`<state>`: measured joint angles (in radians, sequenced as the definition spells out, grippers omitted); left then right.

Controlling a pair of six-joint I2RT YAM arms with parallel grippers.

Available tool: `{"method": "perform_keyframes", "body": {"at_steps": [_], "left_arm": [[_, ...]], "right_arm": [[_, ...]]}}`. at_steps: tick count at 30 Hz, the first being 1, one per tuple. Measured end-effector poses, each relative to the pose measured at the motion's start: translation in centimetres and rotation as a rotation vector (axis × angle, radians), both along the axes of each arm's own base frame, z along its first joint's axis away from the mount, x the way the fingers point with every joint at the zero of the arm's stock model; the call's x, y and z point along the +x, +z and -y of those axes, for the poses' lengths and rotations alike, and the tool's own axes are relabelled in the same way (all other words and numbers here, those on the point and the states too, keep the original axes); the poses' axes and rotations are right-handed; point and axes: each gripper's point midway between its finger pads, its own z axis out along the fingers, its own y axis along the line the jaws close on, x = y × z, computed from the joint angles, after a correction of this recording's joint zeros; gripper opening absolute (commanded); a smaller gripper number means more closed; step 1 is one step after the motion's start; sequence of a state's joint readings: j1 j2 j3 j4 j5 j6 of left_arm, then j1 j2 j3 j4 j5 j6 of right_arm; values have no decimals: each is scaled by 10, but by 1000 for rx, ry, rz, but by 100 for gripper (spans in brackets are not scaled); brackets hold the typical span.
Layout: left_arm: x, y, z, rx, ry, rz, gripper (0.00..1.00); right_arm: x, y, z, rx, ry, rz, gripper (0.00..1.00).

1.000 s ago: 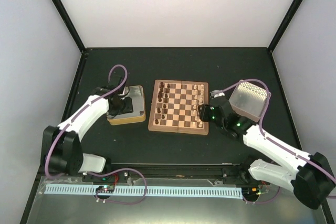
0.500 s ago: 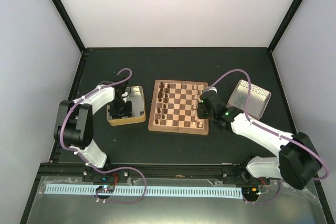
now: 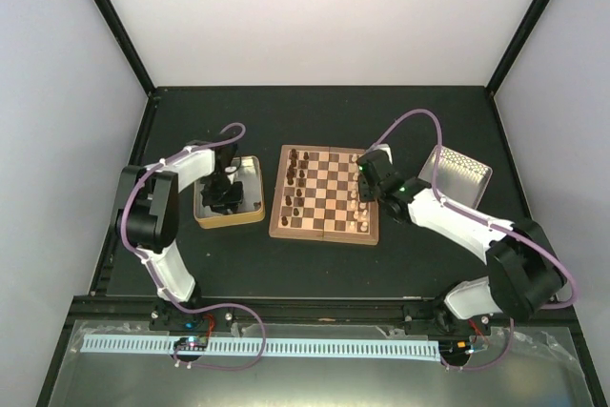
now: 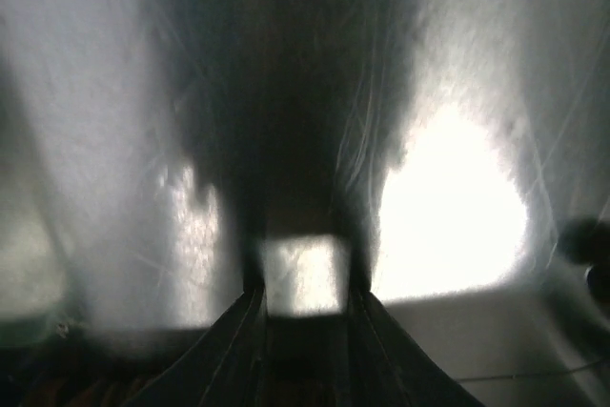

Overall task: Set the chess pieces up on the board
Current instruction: Adjust the storage box at the center of the board.

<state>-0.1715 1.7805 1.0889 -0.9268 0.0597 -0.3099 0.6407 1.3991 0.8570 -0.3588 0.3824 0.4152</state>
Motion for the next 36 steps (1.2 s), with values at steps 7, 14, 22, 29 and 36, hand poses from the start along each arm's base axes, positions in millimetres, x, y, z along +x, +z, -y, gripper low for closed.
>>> {"method": "perform_keyframes", "body": {"at_steps": [7,14,22,29,36], "left_arm": [[36,2,-9,17,27,74,32],[87,34,-16,46,-44,268,54],[147,83,-22,138,-212,474,62],[159,70,-17,176,-384,450,68],[155,59,-7,134,-487,410,68]], "right_arm": [[16,8,-4,-14,-1,18,43],[35,16,5,-14,-31,41,43],[50,20,19,-31,-58,54,43],[67,24,19,-42,-60,66,43],[76,30,17,-54,-58,81,43]]}}
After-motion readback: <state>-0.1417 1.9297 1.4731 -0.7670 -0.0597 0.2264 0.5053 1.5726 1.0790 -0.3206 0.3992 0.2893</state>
